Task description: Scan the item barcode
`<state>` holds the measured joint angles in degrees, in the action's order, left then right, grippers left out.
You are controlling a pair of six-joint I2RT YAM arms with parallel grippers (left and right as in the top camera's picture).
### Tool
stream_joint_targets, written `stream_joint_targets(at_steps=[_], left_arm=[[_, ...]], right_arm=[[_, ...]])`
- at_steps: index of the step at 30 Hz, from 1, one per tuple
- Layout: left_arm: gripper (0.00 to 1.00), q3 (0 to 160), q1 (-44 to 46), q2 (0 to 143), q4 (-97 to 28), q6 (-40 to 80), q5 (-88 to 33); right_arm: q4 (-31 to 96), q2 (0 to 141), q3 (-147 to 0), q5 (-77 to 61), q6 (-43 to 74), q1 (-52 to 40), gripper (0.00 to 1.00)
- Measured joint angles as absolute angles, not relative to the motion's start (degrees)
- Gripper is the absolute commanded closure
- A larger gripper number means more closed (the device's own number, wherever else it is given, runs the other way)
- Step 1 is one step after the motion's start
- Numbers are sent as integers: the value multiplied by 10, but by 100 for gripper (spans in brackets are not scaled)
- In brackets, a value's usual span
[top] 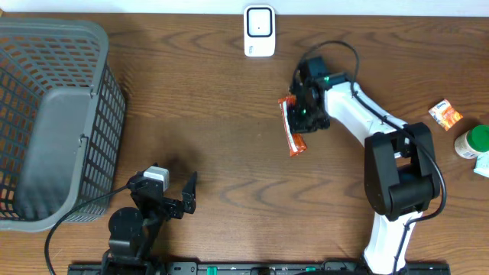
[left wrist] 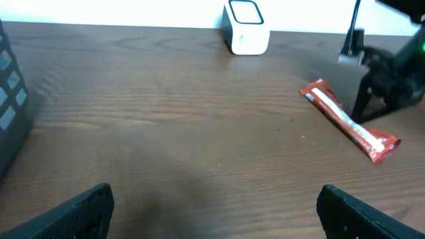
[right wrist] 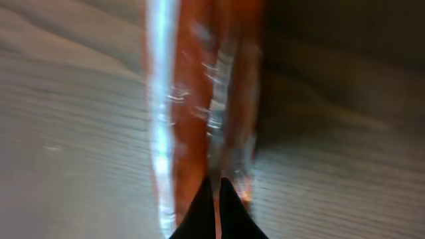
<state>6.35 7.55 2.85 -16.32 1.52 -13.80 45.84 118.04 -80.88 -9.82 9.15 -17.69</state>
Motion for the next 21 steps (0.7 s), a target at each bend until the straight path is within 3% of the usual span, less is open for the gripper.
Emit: stream_joint_targets(at_steps=[5,8,16,21], left_arm=[[2,63,76,29,-163,15,-138],[2,63,76,29,-163,15,-138],[2,63,76,29,-163,15,-138],[2,63,76,29,-163,15,-138]], right_arm=[[432,1177,-789,-89,92,-176,99],[481,1180,-810,-85,94,-176,99],[643,1185,-987,-84,100,-178,96],[625,1183,-1023,-118,102,-192,95]])
